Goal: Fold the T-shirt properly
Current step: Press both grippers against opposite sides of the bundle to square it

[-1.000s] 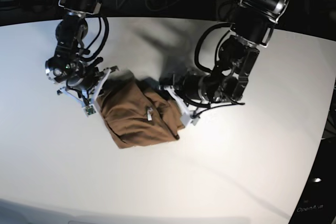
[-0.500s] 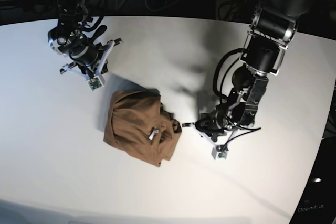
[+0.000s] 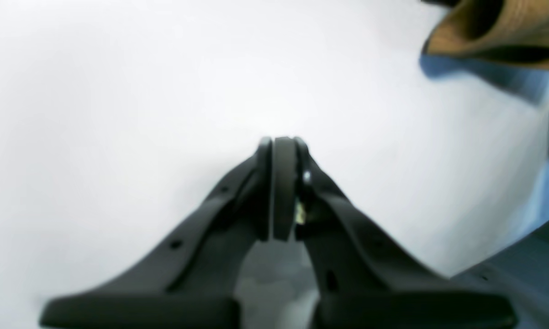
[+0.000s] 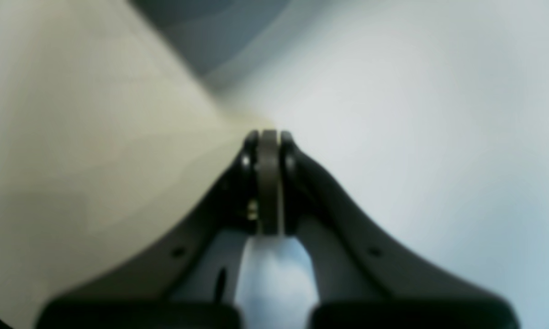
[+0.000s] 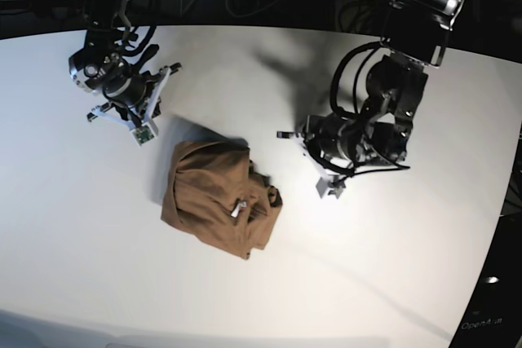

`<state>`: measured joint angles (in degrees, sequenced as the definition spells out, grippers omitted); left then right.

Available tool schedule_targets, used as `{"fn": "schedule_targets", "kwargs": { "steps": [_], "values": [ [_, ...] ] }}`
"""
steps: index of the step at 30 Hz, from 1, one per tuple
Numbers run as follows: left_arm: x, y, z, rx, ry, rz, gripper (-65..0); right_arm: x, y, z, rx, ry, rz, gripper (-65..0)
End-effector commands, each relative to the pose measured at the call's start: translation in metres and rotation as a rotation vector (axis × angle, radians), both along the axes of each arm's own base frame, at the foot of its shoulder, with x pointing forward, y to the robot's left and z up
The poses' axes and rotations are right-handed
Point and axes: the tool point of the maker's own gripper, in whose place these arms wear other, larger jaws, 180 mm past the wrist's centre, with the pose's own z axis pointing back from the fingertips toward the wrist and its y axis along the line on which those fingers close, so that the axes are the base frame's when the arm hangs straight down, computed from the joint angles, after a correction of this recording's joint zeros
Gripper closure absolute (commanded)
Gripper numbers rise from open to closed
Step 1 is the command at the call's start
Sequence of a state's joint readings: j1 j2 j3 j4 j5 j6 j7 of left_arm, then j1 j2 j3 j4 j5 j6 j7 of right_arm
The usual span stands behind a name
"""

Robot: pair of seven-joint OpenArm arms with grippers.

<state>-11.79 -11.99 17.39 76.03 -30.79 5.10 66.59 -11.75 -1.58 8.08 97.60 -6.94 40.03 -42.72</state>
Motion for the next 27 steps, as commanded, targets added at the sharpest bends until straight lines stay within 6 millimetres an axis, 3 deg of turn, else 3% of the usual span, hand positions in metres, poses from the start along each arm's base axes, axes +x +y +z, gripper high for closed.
{"fn": "schedule_targets", "kwargs": {
  "steps": [1,7,12,17,27],
  "values": [
    [0.002,0.016,-0.009,0.072,0.01,0.017,-1.8,0.008,0.003,0.008,0.008,-0.035,0.008,-0.1],
    [0.032,0.021,-0.029,0.18,-0.036,0.04,-1.8,0.005,0.003,0.007,0.006,-0.032,0.01,-0.1],
    [0.05,-0.015,-0.042,0.248,-0.088,-0.061,-1.8,0.004,-0.001,0.006,-0.001,-0.028,0.007,-0.1],
    [0.081,-0.044,-0.04,0.26,-0.167,-0.097,-1.8,-0.003,-0.007,0.003,-0.017,-0.013,0.01,-0.1],
    [0.153,-0.04,-0.013,0.263,-0.454,-0.02,-1.8,-0.015,-0.008,0.034,-0.061,-0.084,0.031,-0.1]
  ]
}}
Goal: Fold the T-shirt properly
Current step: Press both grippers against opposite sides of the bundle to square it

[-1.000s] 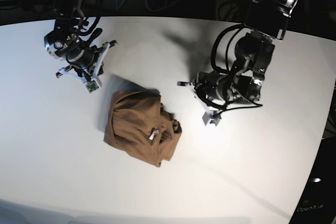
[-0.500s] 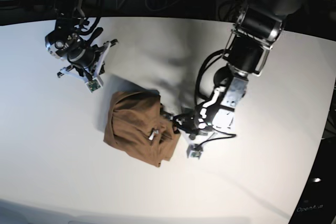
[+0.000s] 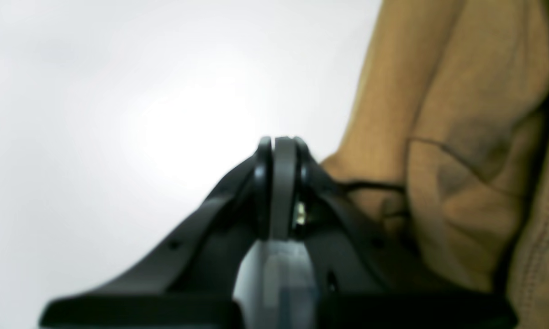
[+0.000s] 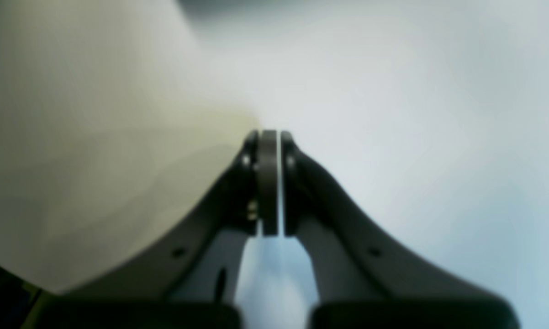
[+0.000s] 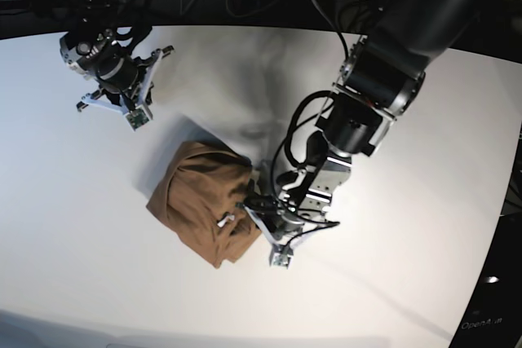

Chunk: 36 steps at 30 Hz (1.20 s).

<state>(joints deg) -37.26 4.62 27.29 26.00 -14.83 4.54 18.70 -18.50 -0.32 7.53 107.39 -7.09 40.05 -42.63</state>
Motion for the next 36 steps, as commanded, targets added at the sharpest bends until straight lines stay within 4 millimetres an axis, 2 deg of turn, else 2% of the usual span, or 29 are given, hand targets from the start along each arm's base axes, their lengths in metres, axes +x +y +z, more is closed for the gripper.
{"fn": "schedule_targets", "kwargs": {
  "steps": [1,3,6,8,13,15,18,21,23,27,33,36],
  "values": [
    [-0.008,0.006,-0.009,0.025,0.057,0.016,-1.8,0.006,0.001,0.01,0.002,-0.041,0.007,-0.1],
    [-0.002,0.004,-0.004,0.009,0.014,0.02,-1.8,0.006,-0.002,0.011,-0.008,-0.041,0.008,-0.1],
    [-0.002,-0.011,0.0,-0.016,-0.007,0.008,-1.8,0.011,-0.012,0.015,-0.04,-0.05,0.019,-0.3],
    [-0.003,-0.013,-0.001,-0.015,-0.004,0.004,-1.8,0.025,-0.018,0.024,-0.061,-0.081,0.026,-0.3],
    [-0.023,-0.008,-0.022,-0.007,0.039,0.007,-1.8,0.072,-0.038,0.049,-0.147,-0.138,0.039,-0.3],
    [-0.034,-0.006,-0.032,-0.001,0.062,0.006,-1.8,0.101,-0.042,0.058,-0.178,-0.145,0.054,-0.3],
    [-0.047,0.006,-0.046,0.016,0.091,0.016,-1.8,0.139,-0.042,0.066,-0.198,-0.151,0.084,-0.3],
    [-0.055,0.01,-0.054,0.017,0.11,0.022,-1.8,0.175,-0.038,0.073,-0.18,-0.16,0.091,-0.3],
    [-0.064,0.01,-0.061,0.017,0.128,0.022,-1.8,0.191,-0.036,0.074,-0.164,-0.155,0.091,-0.3],
    [-0.08,0.011,-0.073,0.018,0.159,0.024,-1.8,0.217,-0.01,0.072,-0.093,-0.178,0.148,-0.3],
    [-0.091,0.009,-0.081,0.013,0.181,0.025,-1.8,0.228,0.024,0.043,0.025,-0.159,0.219,-0.3],
    [-0.091,0.009,-0.081,0.014,0.181,0.027,-1.8,0.226,0.029,0.027,0.075,-0.135,0.215,-0.3]
  ]
}}
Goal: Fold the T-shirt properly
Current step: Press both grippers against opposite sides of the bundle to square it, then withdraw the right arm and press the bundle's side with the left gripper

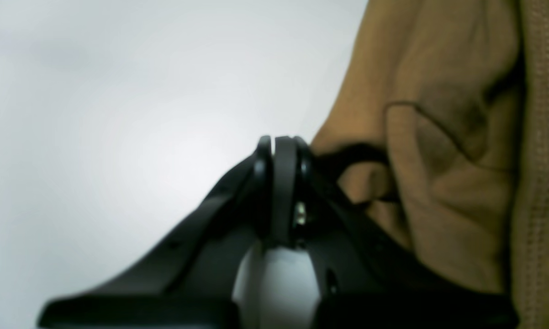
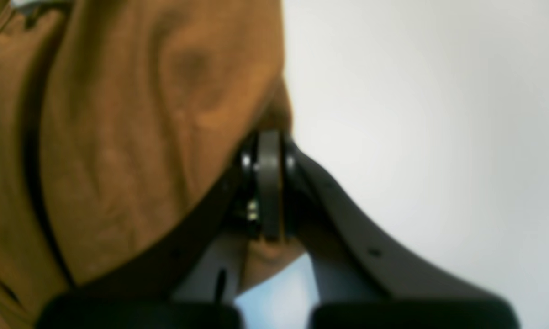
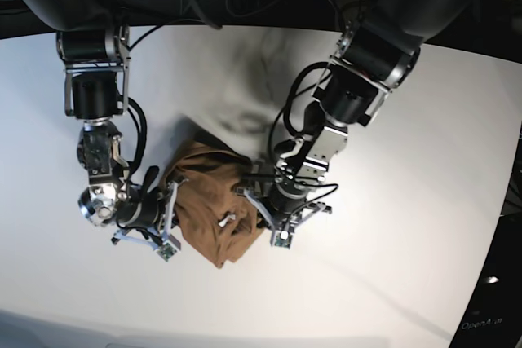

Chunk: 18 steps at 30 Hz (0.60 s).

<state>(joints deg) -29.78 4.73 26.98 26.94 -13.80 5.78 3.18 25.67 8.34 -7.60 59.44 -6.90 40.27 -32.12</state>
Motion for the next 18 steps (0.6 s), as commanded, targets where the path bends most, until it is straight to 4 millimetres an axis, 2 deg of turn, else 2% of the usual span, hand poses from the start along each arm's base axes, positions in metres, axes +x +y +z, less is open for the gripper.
{"fn": "schedule_targets", "kwargs": {
  "steps": [1,4,8,11,14,18],
  "values": [
    [-0.068,0.015,-0.064,0.058,0.336,0.012,-1.8,0.014,-0.001,0.018,0.016,-0.055,-0.007,-0.1],
    [-0.065,0.016,-0.062,0.056,0.325,0.016,-1.8,-0.011,0.0,-0.007,0.02,-0.004,-0.004,-0.1],
    [-0.056,0.011,-0.054,0.046,0.302,0.012,-1.8,-0.045,0.002,-0.016,-0.009,0.001,0.012,-0.1],
    [-0.047,0.009,-0.046,0.04,0.281,0.013,-1.8,-0.067,0.003,-0.011,-0.048,-0.006,0.021,-0.1],
    [-0.034,-0.003,-0.032,-0.005,0.249,0.023,-1.8,-0.081,0.015,0.0,-0.058,-0.028,0.029,-0.1],
    [-0.016,-0.003,-0.01,-0.068,0.2,0.058,-1.8,-0.084,0.021,0.016,-0.075,-0.048,0.02,-0.1]
  ]
}}
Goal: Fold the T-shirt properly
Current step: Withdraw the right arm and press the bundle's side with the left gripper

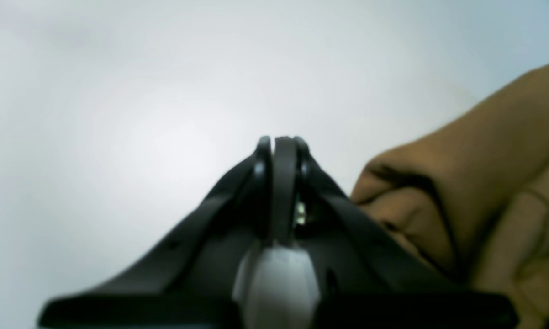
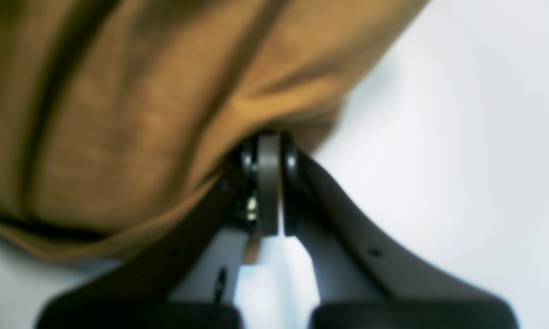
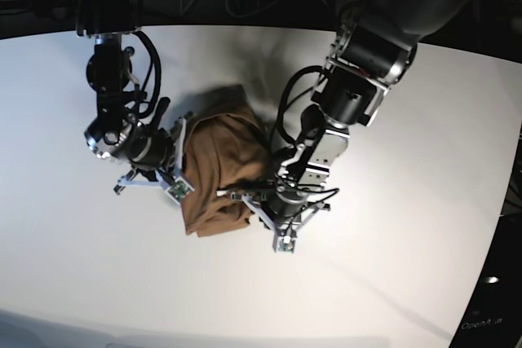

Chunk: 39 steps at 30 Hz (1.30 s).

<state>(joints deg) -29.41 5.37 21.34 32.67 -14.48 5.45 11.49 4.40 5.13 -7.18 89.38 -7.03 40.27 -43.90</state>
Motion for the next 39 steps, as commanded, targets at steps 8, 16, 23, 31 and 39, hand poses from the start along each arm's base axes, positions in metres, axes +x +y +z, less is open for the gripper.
{"fn": "schedule_targets", "kwargs": {
  "steps": [8,16,23,31,39],
  "values": [
    [-0.055,0.025,-0.026,0.037,0.23,-0.031,-1.8,0.012,-0.012,0.019,0.037,-0.044,-0.096,-0.1],
    [-0.073,0.076,0.0,0.087,0.206,-0.033,-1.8,0.015,-0.045,0.026,-0.044,-0.066,-0.102,-0.1],
    [-0.07,0.058,-0.001,0.072,0.205,-0.05,-1.8,0.007,-0.111,0.052,-0.16,-0.127,-0.183,-0.1],
    [-0.041,0.044,-0.012,0.093,0.185,-0.049,-1.8,-0.052,-0.193,0.054,-0.207,-0.121,-0.396,0.0],
    [-0.04,-0.019,-0.02,0.166,0.163,-0.218,-1.8,-0.125,-0.243,0.058,-0.23,-0.135,-0.586,0.0]
  ]
}}
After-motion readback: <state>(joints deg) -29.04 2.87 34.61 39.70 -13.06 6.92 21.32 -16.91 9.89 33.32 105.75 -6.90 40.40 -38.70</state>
